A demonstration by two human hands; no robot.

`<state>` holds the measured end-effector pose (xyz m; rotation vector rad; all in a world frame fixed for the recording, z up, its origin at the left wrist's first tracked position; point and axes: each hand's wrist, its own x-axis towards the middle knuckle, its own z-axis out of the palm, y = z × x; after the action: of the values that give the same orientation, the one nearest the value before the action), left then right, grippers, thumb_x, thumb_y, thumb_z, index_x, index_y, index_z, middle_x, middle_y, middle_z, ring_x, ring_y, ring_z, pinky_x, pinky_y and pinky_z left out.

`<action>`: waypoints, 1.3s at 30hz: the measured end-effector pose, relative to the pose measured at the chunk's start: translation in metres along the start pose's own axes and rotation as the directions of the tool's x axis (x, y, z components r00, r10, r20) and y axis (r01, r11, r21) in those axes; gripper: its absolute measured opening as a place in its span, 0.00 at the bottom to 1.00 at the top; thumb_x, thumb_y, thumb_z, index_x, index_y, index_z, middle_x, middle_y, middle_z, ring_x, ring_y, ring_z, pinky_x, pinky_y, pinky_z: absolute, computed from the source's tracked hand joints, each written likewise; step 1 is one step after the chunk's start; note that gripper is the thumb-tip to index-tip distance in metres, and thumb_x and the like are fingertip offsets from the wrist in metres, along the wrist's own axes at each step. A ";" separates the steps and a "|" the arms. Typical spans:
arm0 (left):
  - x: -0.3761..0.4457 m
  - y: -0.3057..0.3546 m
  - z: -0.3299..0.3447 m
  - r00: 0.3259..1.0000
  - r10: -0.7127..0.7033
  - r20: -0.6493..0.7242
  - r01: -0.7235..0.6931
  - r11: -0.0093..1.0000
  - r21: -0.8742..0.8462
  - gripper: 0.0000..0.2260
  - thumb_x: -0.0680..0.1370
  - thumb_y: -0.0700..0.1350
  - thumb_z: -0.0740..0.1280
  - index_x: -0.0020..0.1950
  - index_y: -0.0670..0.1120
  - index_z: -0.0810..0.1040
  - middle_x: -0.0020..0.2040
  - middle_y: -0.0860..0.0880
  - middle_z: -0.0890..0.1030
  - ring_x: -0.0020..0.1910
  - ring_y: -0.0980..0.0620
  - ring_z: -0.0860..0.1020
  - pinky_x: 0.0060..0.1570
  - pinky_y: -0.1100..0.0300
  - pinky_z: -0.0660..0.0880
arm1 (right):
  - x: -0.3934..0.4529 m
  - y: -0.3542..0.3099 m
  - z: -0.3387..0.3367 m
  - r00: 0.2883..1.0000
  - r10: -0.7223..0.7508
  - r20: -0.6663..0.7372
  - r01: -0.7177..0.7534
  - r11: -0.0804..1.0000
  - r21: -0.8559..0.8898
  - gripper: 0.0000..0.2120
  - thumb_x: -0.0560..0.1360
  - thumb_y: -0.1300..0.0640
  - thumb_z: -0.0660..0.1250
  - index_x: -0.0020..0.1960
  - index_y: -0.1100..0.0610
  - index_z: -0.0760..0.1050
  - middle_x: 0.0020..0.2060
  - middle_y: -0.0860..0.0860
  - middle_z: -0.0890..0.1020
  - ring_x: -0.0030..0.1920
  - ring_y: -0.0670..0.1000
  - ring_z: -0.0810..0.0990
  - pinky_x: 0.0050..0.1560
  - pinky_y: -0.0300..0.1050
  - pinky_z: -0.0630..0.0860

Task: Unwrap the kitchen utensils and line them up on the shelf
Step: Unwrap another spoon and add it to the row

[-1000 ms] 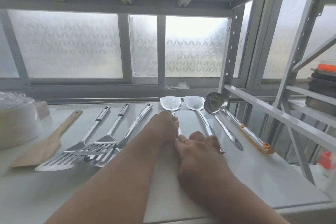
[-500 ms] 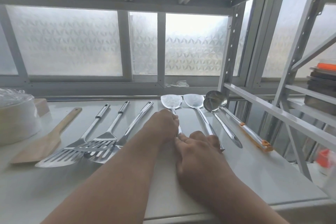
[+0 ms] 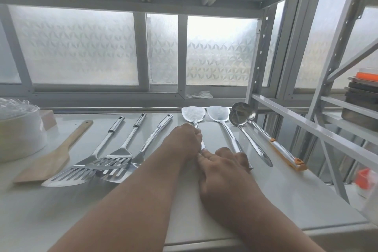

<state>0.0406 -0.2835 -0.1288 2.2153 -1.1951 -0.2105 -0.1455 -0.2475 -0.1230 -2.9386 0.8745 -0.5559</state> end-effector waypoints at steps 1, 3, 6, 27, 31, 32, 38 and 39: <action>0.000 -0.001 0.001 1.000 -0.001 -0.005 0.000 1.000 -0.008 0.14 0.84 0.55 0.64 0.65 0.56 0.84 0.54 0.50 0.87 0.60 0.48 0.83 0.64 0.50 0.79 | 0.000 0.000 0.000 1.000 0.000 0.001 0.000 1.000 0.000 0.26 0.76 0.56 0.54 0.73 0.49 0.69 0.75 0.42 0.70 0.70 0.50 0.62 0.66 0.53 0.56; 0.000 -0.001 0.001 1.000 0.002 -0.008 -0.002 1.000 -0.016 0.14 0.84 0.55 0.64 0.67 0.56 0.83 0.55 0.50 0.87 0.60 0.47 0.83 0.65 0.50 0.78 | -0.001 0.000 -0.001 1.000 0.000 0.000 0.000 1.000 0.006 0.25 0.76 0.56 0.54 0.73 0.48 0.69 0.74 0.42 0.70 0.70 0.50 0.62 0.66 0.53 0.56; 0.002 -0.003 0.002 1.000 0.016 -0.004 -0.016 1.000 -0.011 0.13 0.84 0.55 0.63 0.59 0.54 0.85 0.52 0.51 0.87 0.57 0.47 0.84 0.63 0.49 0.79 | -0.001 0.000 -0.001 1.000 0.005 -0.007 -0.005 1.000 0.019 0.24 0.76 0.55 0.54 0.72 0.48 0.70 0.73 0.41 0.71 0.70 0.50 0.62 0.66 0.52 0.56; -0.008 0.002 -0.003 0.999 0.044 -0.019 -0.045 0.998 -0.053 0.18 0.86 0.54 0.61 0.42 0.47 0.81 0.41 0.51 0.85 0.47 0.44 0.83 0.56 0.45 0.81 | -0.002 0.001 0.001 0.997 0.019 -0.068 -0.017 0.999 0.036 0.15 0.78 0.50 0.53 0.59 0.48 0.74 0.64 0.40 0.77 0.67 0.50 0.67 0.66 0.51 0.61; -0.006 -0.001 -0.001 0.999 0.041 -0.021 -0.042 0.998 -0.050 0.18 0.86 0.55 0.60 0.43 0.47 0.81 0.40 0.52 0.85 0.47 0.45 0.84 0.56 0.45 0.81 | -0.002 0.002 0.004 0.995 0.016 -0.097 -0.012 0.999 0.040 0.14 0.78 0.50 0.53 0.58 0.48 0.75 0.62 0.40 0.77 0.65 0.49 0.66 0.65 0.51 0.61; -0.006 -0.001 -0.001 0.999 0.041 -0.023 -0.042 0.998 -0.048 0.18 0.86 0.55 0.60 0.43 0.48 0.81 0.40 0.52 0.85 0.47 0.45 0.84 0.56 0.45 0.81 | -0.002 0.003 0.004 0.995 0.014 -0.099 -0.010 0.999 0.041 0.15 0.78 0.50 0.53 0.59 0.48 0.75 0.63 0.40 0.77 0.66 0.49 0.66 0.66 0.51 0.61; -0.009 0.002 -0.004 0.999 0.040 -0.023 -0.042 0.998 -0.052 0.16 0.86 0.54 0.61 0.45 0.48 0.82 0.43 0.51 0.86 0.48 0.45 0.83 0.56 0.46 0.81 | 0.002 0.006 0.004 0.996 0.022 -0.091 -0.015 0.997 0.078 0.17 0.75 0.52 0.57 0.62 0.49 0.74 0.62 0.41 0.77 0.67 0.50 0.67 0.66 0.51 0.62; -0.010 0.003 -0.005 0.999 0.037 -0.021 -0.038 0.998 -0.051 0.16 0.86 0.53 0.61 0.44 0.47 0.82 0.44 0.50 0.86 0.49 0.44 0.83 0.55 0.46 0.81 | 0.003 0.006 0.004 0.996 0.026 -0.082 -0.019 0.996 0.084 0.17 0.75 0.52 0.57 0.62 0.49 0.74 0.61 0.41 0.77 0.66 0.50 0.67 0.66 0.51 0.62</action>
<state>0.0348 -0.2745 -0.1243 2.1438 -1.2066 -0.2012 -0.1454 -0.2546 -0.1265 -2.8459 0.8680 -0.6998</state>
